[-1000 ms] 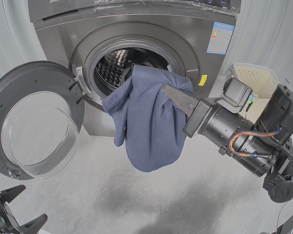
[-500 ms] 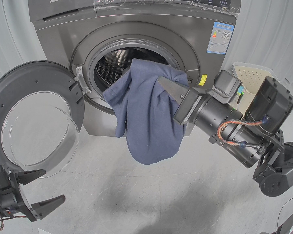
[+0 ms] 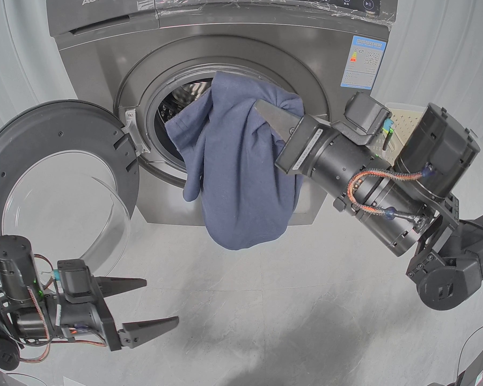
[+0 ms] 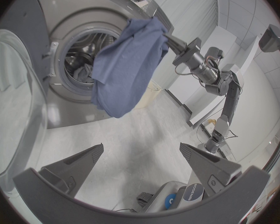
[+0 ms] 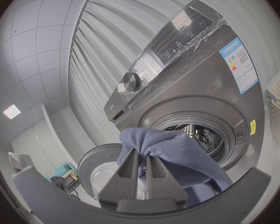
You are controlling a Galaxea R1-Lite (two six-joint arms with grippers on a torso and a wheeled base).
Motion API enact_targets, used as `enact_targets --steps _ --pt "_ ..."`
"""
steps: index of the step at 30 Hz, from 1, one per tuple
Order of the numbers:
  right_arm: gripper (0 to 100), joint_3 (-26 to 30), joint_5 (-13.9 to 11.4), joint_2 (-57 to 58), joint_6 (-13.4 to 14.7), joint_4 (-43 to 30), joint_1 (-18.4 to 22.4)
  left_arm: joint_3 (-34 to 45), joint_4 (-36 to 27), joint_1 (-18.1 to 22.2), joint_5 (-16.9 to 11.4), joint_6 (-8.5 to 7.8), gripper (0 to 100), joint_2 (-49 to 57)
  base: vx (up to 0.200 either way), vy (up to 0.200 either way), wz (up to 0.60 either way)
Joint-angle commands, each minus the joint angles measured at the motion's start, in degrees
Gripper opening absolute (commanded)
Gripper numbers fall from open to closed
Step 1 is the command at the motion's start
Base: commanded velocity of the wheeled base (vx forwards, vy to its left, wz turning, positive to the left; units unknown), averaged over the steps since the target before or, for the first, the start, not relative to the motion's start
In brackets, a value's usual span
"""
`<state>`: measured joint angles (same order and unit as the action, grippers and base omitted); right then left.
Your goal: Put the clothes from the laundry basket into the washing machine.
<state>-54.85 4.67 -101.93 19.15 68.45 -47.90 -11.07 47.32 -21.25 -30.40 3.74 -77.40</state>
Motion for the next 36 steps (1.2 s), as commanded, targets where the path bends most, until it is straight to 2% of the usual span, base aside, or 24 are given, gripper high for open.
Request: enact_targets --steps 1,5,6,7,9,12,18,23,31,35,36 --pt "0 -1.3 0.2 -1.3 0.1 -0.1 0.0 -0.4 4.8 -3.8 0.1 0.21 100 -11.9 0.000 0.000 0.00" --pt "0 -1.2 0.5 -1.3 0.1 -0.2 -0.1 -1.2 8.0 -4.1 0.2 0.74 100 -16.2 0.000 0.000 0.00" --pt "0 -1.1 0.6 -1.3 0.2 -0.1 -0.1 -1.9 9.6 -4.4 0.2 1.88 100 -18.0 0.000 0.000 0.00" --pt "0 -1.1 0.6 -1.3 0.2 -0.1 -0.1 -2.0 9.8 -4.5 0.2 1.97 100 -18.1 0.000 0.000 0.00" --pt "0 -0.5 0.7 -1.3 0.7 -0.1 -0.3 -3.1 12.4 -6.5 0.2 5.13 100 -20.2 0.000 0.000 0.00" --pt "0 -0.3 0.8 -1.2 1.3 -0.1 -0.6 -4.7 15.6 -8.3 0.9 8.21 100 -23.4 0.000 0.000 0.00" --pt "0 -0.3 0.8 -1.0 1.2 -0.1 -0.8 -7.3 21.2 -9.1 3.2 9.62 100 -30.2 0.000 0.000 0.00" --pt "0 -0.1 0.8 -1.0 1.3 0.3 -1.0 -9.5 23.3 -9.9 3.9 11.90 100 -33.9 0.000 0.000 0.00" --pt "0 -0.1 0.8 -0.9 1.3 0.5 -1.1 -14.0 28.3 -9.9 6.1 12.96 100 -40.6 0.000 0.000 0.00" --pt "0 -0.1 0.8 -0.9 1.3 0.5 -1.4 -17.3 31.1 -10.0 9.8 13.66 100 -44.7 0.000 0.000 0.00" --pt "0 -0.1 0.8 -0.9 1.3 0.6 -1.4 -17.7 31.3 -10.0 10.0 13.66 100 -45.0 0.000 0.000 0.00"
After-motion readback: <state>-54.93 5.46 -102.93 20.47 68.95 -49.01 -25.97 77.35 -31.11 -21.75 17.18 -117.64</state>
